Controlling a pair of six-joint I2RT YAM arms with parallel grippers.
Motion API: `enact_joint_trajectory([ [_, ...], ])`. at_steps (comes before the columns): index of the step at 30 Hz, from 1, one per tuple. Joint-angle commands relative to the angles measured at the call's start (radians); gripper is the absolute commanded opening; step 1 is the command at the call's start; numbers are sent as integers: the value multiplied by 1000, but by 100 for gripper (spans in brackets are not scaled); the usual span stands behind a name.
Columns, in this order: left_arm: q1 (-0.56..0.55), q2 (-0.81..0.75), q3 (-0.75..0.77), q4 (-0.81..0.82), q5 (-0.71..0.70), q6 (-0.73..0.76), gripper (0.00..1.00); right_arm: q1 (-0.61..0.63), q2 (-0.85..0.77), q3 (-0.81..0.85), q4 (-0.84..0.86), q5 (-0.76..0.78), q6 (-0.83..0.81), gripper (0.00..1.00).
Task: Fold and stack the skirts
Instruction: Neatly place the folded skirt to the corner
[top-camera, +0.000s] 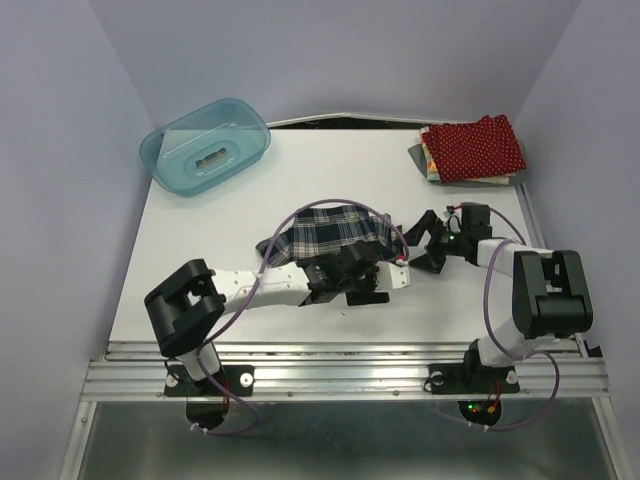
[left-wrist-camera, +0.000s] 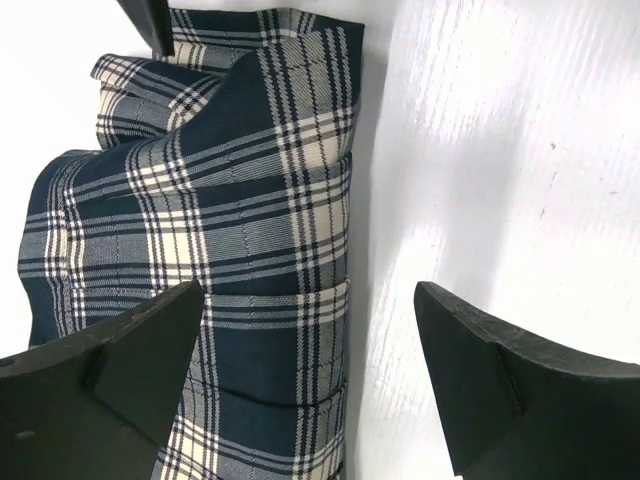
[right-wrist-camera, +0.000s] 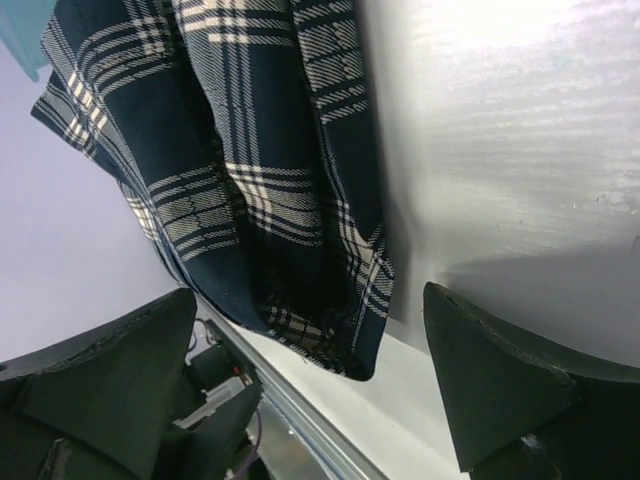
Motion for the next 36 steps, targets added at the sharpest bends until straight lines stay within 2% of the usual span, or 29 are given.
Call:
enact_joint_trajectory([
  [1, -63, 55, -46, 150, -255, 59, 99, 4, 17, -32, 148, -48, 79, 100],
  [7, -83, 167, -58, 268, -384, 97, 98, 4, 6, -63, 124, -17, 96, 100],
  [10, -83, 226, -48, 303, -411, 115, 89, 4, -6, -101, 154, -11, 145, 100],
  [13, -82, 241, -34, 304, -386, 100, 69, 4, -17, -173, 275, -19, 221, 100],
  [14, -82, 232, -38, 302, -371, 91, 53, 4, -18, -188, 336, -22, 237, 100],
  [16, -76, 215, -40, 293, -305, 69, 41, 13, -12, -215, 381, -16, 267, 100],
  [17, -71, 201, -39, 278, -284, 57, 28, 23, -11, -219, 427, -11, 275, 100],
  [19, -51, 178, -34, 265, -218, 27, 17, 48, 3, -219, 481, 15, 302, 100],
  [27, 2, 151, -28, 231, -103, -18, 14, 157, 84, -187, 564, 69, 388, 100],
  [36, 32, 138, -25, 227, -9, -14, 11, 206, 192, -129, 686, 144, 410, 100],
])
